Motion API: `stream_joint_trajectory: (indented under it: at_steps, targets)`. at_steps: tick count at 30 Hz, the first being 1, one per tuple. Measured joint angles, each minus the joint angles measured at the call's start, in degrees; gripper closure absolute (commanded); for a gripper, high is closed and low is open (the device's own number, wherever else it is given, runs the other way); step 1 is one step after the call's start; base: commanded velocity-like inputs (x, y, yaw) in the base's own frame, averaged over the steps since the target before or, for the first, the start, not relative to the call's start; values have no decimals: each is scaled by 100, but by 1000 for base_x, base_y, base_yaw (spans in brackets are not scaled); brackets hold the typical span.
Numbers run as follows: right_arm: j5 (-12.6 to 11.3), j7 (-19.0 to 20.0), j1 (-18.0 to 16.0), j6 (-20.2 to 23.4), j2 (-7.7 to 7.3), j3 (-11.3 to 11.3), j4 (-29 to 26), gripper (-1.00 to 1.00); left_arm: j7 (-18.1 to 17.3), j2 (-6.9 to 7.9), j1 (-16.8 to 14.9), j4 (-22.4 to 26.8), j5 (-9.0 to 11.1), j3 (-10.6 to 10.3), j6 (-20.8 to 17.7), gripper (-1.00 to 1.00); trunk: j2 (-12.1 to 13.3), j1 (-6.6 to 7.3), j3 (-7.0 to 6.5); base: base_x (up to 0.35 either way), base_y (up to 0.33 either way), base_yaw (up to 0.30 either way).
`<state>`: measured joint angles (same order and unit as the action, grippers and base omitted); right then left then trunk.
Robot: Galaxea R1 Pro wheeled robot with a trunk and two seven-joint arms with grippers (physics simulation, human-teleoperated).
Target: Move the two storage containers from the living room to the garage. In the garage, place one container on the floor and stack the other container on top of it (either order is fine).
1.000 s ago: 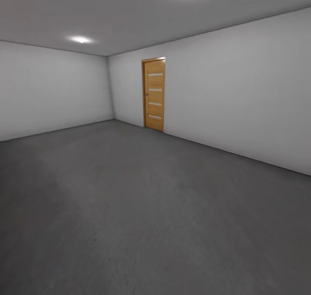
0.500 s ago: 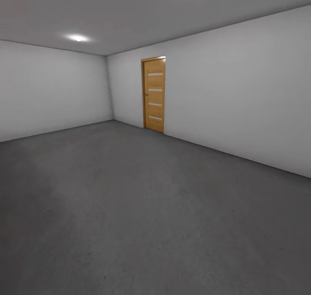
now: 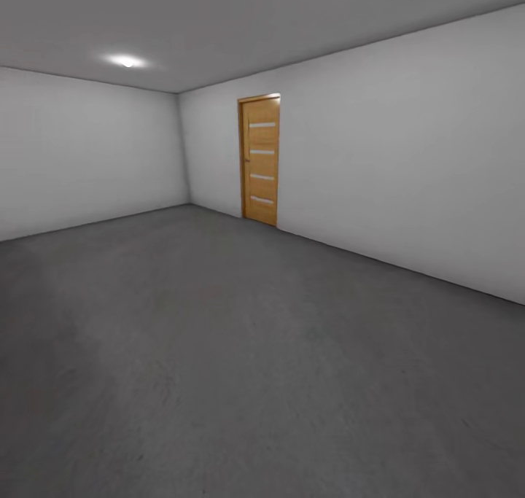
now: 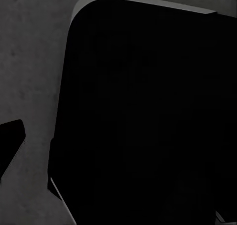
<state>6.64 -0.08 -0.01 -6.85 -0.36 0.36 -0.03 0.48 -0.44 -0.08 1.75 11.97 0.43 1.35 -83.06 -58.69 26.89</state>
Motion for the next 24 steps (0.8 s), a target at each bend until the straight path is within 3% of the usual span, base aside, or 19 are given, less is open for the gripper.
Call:
stream_joint_trajectory:
  at_steps: [24]
  targets:
    - [19,0,-1,-15,-24,9,-5,-100,0,-7,0,1,0,0,0,-100,0,0,0,322,0,0]
